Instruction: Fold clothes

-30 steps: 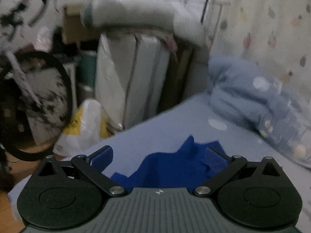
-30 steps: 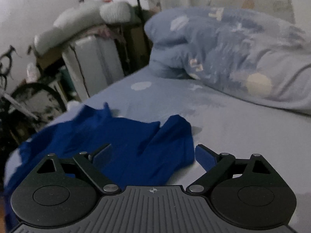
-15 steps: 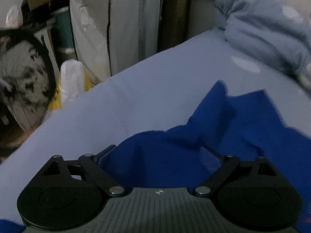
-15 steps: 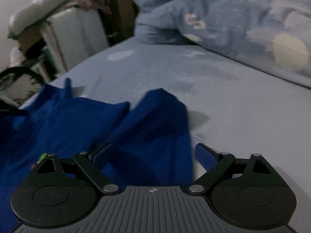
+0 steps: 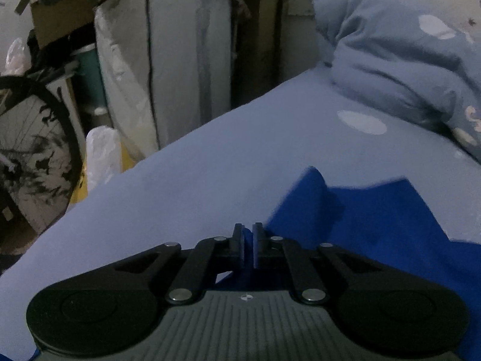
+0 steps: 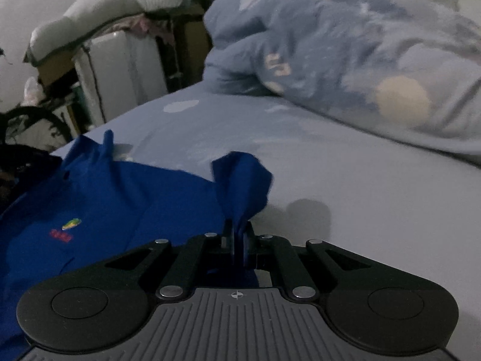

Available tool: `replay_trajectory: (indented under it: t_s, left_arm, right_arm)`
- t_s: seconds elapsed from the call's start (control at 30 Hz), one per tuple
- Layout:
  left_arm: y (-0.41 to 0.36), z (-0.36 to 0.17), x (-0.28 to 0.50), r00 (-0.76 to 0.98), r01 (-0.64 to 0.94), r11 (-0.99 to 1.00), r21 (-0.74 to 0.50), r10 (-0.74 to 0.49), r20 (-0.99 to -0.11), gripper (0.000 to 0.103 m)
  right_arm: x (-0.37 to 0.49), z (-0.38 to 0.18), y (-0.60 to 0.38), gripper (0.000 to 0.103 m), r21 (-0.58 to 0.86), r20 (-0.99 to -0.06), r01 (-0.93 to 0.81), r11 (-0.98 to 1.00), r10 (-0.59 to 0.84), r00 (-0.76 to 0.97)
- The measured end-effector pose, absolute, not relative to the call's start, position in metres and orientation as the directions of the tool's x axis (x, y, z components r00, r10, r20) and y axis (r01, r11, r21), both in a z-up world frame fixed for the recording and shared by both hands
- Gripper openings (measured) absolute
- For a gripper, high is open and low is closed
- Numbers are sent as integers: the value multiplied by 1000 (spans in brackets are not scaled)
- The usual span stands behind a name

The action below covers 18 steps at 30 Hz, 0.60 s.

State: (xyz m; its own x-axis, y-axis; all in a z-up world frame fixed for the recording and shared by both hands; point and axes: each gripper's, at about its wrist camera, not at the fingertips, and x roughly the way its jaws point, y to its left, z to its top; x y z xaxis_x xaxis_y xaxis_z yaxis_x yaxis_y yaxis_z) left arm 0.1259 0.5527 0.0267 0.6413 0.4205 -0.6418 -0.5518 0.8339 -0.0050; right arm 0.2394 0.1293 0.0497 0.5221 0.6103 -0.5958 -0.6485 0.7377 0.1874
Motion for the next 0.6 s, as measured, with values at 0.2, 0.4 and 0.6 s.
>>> replay_trajectory:
  t_s: [0.2,0.4,0.6]
  left_arm:
    - [510,42,152,688,-481,877,-12,369,-625,8]
    - [451,53,179,740,-373,927,-36,274,-614,8]
    - [377,60,211,771,-243,968,-67,150,-619,8]
  right_arm:
    - [235,54,83,5,167,-597,-576,800,547,587]
    - [225,63,22,5,122,-599,-511,851,474,645]
    - [227,75,-70,5,74,-608,-367,927,334,720]
